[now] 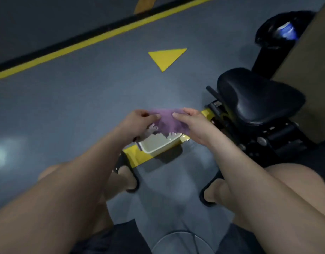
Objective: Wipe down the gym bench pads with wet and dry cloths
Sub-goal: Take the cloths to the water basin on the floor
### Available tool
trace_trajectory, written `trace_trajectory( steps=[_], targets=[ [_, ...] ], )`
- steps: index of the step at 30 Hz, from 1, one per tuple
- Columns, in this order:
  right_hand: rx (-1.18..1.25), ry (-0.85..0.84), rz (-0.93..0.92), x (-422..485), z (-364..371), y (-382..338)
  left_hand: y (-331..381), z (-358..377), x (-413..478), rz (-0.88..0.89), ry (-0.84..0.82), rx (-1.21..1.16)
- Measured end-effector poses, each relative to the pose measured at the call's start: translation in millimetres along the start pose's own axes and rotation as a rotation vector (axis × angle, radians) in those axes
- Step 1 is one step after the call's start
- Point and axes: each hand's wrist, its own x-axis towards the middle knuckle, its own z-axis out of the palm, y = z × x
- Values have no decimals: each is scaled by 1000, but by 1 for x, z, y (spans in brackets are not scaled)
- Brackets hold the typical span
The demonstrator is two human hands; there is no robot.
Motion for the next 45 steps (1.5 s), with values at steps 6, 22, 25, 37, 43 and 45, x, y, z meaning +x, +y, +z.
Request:
trace_trajectory(
  steps=[6, 22, 25, 37, 43, 45],
  targets=[
    [123, 110, 296, 91, 32, 123, -92, -12, 85, -270, 22, 33],
    [140, 352, 714, 195, 9, 351, -271, 76, 266, -242, -40, 532],
    [96, 340, 723, 197, 7, 360, -278, 79, 258, -173, 15, 670],
    [-115, 327, 641, 190, 3, 347, -276, 82, 240, -311, -190, 570],
    [-413, 441, 419, 169, -2, 293, -248, 67, 222, -424, 144, -101],
    [-370, 344, 312, 165, 1, 263, -230, 60, 217, -489, 150, -465]
  ],
)
